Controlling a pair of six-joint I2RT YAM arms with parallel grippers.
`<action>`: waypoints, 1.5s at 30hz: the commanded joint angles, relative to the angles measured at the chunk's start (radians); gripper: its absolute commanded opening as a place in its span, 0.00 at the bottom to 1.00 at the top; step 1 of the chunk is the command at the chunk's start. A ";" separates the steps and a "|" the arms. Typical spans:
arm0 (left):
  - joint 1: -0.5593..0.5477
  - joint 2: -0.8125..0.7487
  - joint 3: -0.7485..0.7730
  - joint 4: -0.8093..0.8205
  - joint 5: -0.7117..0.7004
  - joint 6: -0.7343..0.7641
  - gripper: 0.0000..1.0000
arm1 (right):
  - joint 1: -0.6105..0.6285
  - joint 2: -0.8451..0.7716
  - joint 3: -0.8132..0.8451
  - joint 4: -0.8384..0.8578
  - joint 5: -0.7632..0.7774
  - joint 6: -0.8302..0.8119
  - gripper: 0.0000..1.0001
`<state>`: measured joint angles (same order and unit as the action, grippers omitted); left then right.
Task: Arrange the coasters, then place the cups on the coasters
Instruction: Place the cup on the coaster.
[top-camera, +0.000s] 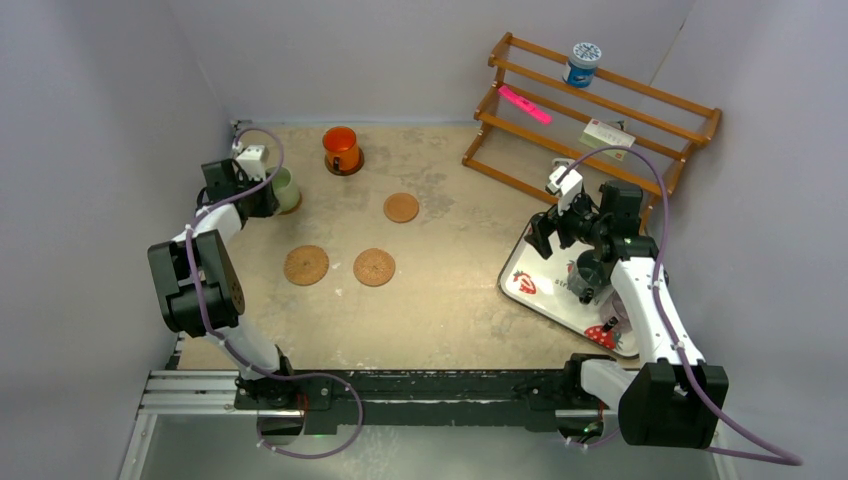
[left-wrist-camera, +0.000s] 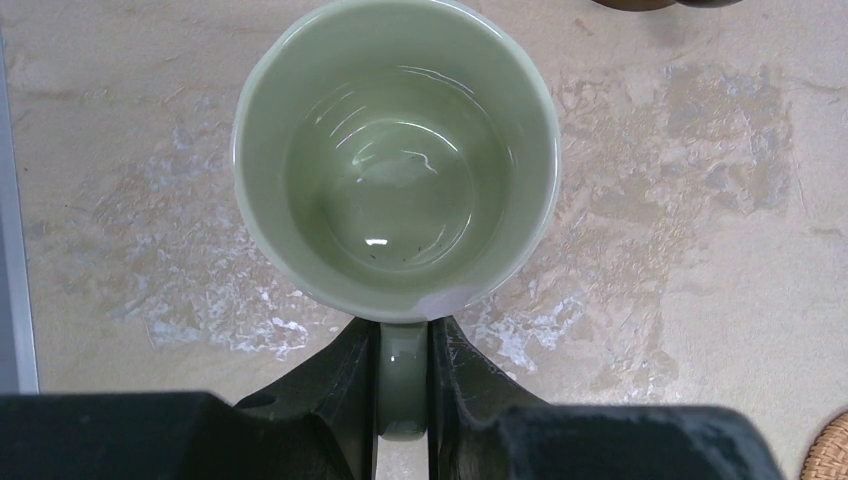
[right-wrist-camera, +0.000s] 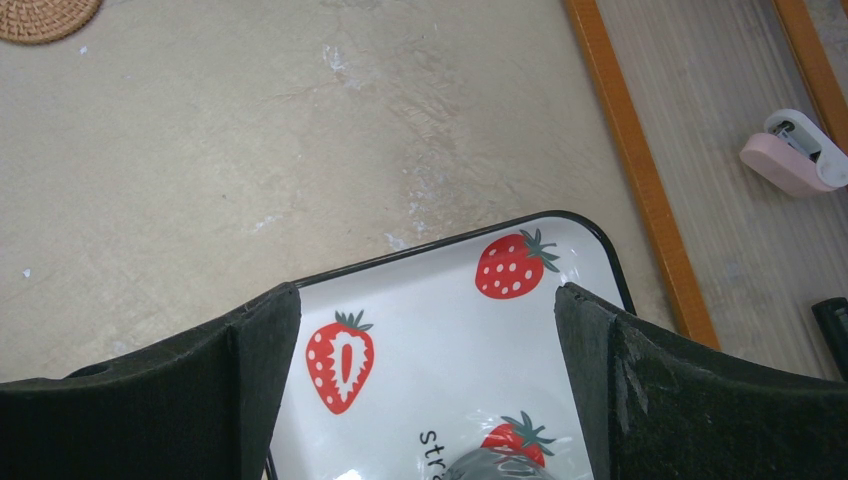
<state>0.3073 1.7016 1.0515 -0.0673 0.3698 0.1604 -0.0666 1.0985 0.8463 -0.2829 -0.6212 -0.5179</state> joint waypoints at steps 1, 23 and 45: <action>0.011 -0.029 0.020 0.117 0.017 0.014 0.00 | -0.003 -0.014 -0.009 0.005 -0.028 -0.017 0.99; 0.010 0.022 0.005 0.152 0.026 0.020 0.00 | -0.004 -0.011 -0.008 0.004 -0.029 -0.019 0.99; 0.011 -0.012 -0.010 0.136 0.024 0.028 0.13 | -0.004 -0.014 -0.009 0.002 -0.029 -0.021 0.99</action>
<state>0.3073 1.7355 1.0462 -0.0113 0.3656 0.1688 -0.0666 1.0985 0.8463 -0.2829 -0.6224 -0.5213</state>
